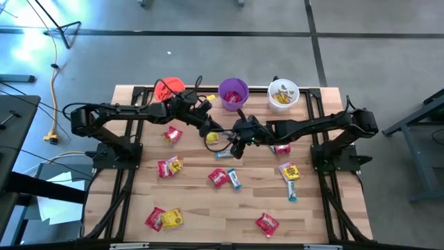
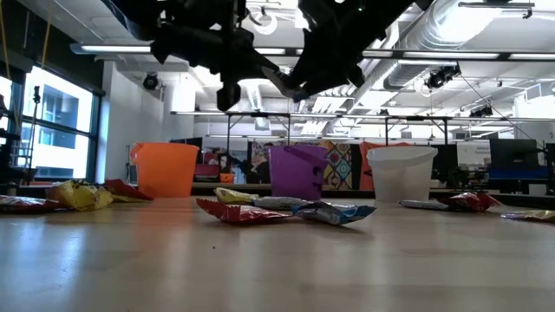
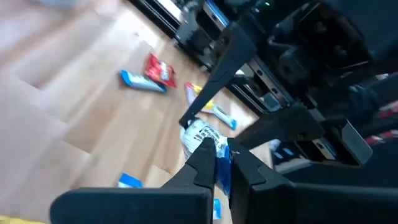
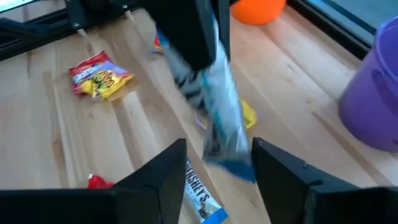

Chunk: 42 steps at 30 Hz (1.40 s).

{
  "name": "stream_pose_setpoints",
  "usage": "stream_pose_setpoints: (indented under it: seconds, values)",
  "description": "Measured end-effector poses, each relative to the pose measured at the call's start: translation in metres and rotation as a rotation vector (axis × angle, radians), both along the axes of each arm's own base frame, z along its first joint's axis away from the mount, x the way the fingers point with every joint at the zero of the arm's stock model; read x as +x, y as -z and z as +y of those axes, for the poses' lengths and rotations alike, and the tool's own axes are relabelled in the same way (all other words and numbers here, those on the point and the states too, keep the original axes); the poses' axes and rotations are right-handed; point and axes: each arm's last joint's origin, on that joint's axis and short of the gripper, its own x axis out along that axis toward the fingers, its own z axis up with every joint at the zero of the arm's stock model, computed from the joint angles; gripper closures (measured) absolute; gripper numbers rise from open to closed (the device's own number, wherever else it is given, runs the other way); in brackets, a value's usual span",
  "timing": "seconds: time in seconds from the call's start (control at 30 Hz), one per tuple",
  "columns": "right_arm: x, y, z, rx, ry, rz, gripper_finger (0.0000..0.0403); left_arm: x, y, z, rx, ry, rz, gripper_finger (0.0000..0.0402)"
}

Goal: Sort candy
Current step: Put the white chocolate bar into the orange bucket

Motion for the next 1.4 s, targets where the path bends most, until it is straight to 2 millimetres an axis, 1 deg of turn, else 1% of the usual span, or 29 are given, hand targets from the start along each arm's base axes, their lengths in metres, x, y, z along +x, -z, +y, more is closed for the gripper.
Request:
stream_pose_setpoints:
  seconds: [0.1,0.2,0.37,0.53,0.63,0.7,0.77,0.83,0.97,1.07,1.13,1.23,1.33,1.4]
  values:
    - [0.0,0.0,-0.001,0.001,0.018,-0.003,0.0219,-0.009,-0.009,0.004,0.039,-0.021,-0.009,0.0401]
    - [0.0,0.0,-0.001,-0.006,0.026,-0.003,0.0218,-0.021,-0.02,0.007,0.071,-0.053,-0.015,0.0401]
    - [0.0,0.0,-0.002,-0.016,0.037,-0.004,0.0218,-0.053,-0.037,0.011,0.149,-0.174,0.059,0.0401]
    - [0.0,0.0,-0.002,-0.022,0.049,-0.005,0.0217,-0.095,-0.041,0.027,0.165,-0.427,0.235,0.0401]
    - [0.0,0.0,-0.002,-0.022,0.049,-0.005,0.0217,-0.12,-0.037,0.04,0.173,-0.57,0.374,0.0401]
    - [0.0,0.0,-0.002,-0.022,0.05,-0.005,0.0217,-0.134,-0.032,0.05,0.165,-0.634,0.479,0.0401]
    - [0.0,0.0,-0.002,-0.022,0.049,-0.008,0.0217,-0.143,-0.029,0.061,0.147,-0.658,0.569,0.0401]
    - [0.0,-0.001,-0.002,-0.022,0.05,-0.014,0.0217,-0.147,-0.033,0.071,0.156,-0.66,0.624,0.0401]
    - [0.0,-0.001,-0.004,-0.021,0.056,-0.016,0.0217,-0.146,-0.041,0.096,0.206,-0.67,0.723,0.0401]
    - [0.0,-0.001,-0.006,-0.021,0.062,-0.017,0.0217,-0.144,-0.045,0.117,0.206,-0.676,0.771,0.0401]
    - [0.0,-0.001,-0.006,-0.016,0.067,-0.02,0.0217,-0.146,-0.038,0.131,0.179,-0.668,0.832,0.0401]
    - [0.0,-0.001,-0.006,-0.016,0.067,-0.02,0.0217,-0.147,-0.017,0.15,0.13,-0.647,0.901,0.0401]
    - [0.0,-0.001,-0.006,-0.015,0.067,-0.02,0.0217,-0.147,0.004,0.163,0.071,-0.608,0.955,0.0397]
    - [0.0,-0.001,-0.006,-0.015,0.066,-0.02,0.0217,-0.144,0.013,0.166,0.071,-0.572,0.978,0.0387]
